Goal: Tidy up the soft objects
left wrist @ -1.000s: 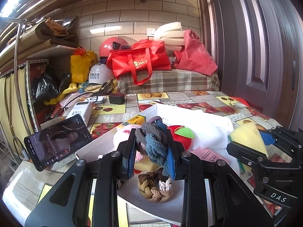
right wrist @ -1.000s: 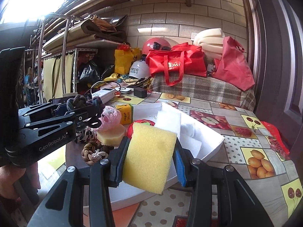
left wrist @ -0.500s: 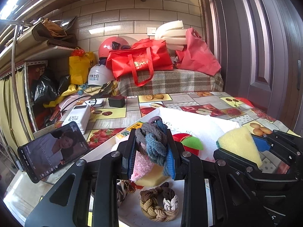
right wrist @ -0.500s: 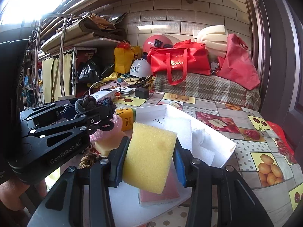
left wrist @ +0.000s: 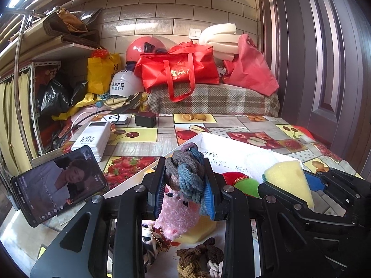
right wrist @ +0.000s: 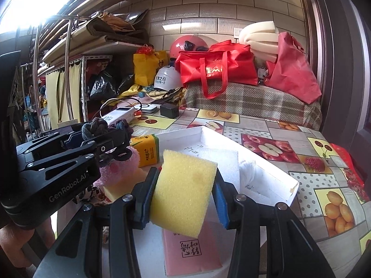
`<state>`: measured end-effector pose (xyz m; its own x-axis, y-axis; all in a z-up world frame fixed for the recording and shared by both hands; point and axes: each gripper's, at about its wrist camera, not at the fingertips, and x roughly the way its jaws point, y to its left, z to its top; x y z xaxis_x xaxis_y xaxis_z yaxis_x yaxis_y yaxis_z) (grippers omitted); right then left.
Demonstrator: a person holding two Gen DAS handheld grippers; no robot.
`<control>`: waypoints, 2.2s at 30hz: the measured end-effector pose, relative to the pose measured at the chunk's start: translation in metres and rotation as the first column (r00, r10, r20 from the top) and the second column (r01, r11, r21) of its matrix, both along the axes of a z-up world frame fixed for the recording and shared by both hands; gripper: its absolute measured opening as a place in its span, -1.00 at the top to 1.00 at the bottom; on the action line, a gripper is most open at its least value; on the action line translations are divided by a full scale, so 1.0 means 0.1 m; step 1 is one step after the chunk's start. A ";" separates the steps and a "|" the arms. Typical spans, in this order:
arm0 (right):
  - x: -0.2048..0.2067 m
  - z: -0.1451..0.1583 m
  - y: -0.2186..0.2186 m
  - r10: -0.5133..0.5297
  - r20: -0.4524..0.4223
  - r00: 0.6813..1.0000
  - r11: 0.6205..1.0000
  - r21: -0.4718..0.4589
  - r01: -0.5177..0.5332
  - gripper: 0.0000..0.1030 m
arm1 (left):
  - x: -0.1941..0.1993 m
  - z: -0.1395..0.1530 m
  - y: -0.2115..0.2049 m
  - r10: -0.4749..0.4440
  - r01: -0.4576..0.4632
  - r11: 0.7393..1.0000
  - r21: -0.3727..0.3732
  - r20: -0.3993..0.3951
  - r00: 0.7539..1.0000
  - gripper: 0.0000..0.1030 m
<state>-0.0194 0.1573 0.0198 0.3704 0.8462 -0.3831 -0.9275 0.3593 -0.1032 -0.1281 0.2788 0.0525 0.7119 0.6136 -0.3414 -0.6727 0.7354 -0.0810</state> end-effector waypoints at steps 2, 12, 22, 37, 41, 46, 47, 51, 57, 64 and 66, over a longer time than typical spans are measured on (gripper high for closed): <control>0.01 -0.01 0.01 0.000 -0.007 1.000 1.000 -0.009 0.000 0.11 | 0.02 0.00 0.01 -0.001 0.001 1.000 -0.005 -0.003 1.000 0.47; -0.06 0.00 -0.01 -0.008 0.037 0.999 1.000 0.000 0.008 -1.00 | -0.02 0.02 -0.05 0.042 -0.043 0.998 0.056 0.013 0.999 -1.00; -0.07 0.02 -0.02 -0.018 0.049 0.999 1.000 0.019 0.017 -1.00 | -0.07 0.03 -0.08 0.056 -0.059 0.996 0.074 0.033 0.998 -1.00; -0.07 0.03 -0.28 -0.110 0.055 0.992 0.993 0.053 0.107 -1.00 | -0.21 0.02 -0.29 0.060 -0.062 0.997 0.053 0.039 0.997 -1.00; -0.08 0.01 -0.42 -0.114 0.048 0.992 0.993 0.048 0.112 -1.00 | -0.24 0.02 -0.42 0.035 -0.037 0.998 0.053 0.033 0.999 -1.00; -0.07 0.00 -0.60 -0.119 0.029 0.992 0.992 0.043 0.118 -1.00 | -0.28 0.01 -0.57 0.005 -0.005 1.000 0.014 0.037 0.999 -1.00; -0.08 -0.01 -0.63 -0.121 0.027 0.992 0.992 0.044 0.119 -1.00 | -0.29 0.01 -0.60 0.002 -0.002 1.000 0.009 0.039 0.999 -1.00; -0.08 -0.02 -0.77 -0.131 0.016 0.991 0.991 0.041 0.131 -1.00 | -0.33 0.01 -0.74 -0.004 0.004 1.000 0.007 0.035 0.999 -1.00; -0.05 0.00 -1.16 -0.184 0.008 0.983 0.980 0.078 0.182 -1.00 | -0.44 0.01 -0.92 -0.018 0.019 0.999 -0.040 0.041 0.999 -1.00; -0.09 0.20 -1.96 -0.318 -0.032 0.948 0.907 0.281 0.313 -1.00 | -0.52 0.09 -1.40 0.037 -0.037 0.996 0.083 0.008 0.999 -1.00; -0.09 0.21 -2.08 -0.360 -0.040 0.932 0.890 0.284 0.356 -1.00 | -0.56 0.12 -1.50 0.040 -0.041 0.996 0.080 0.016 0.999 -1.00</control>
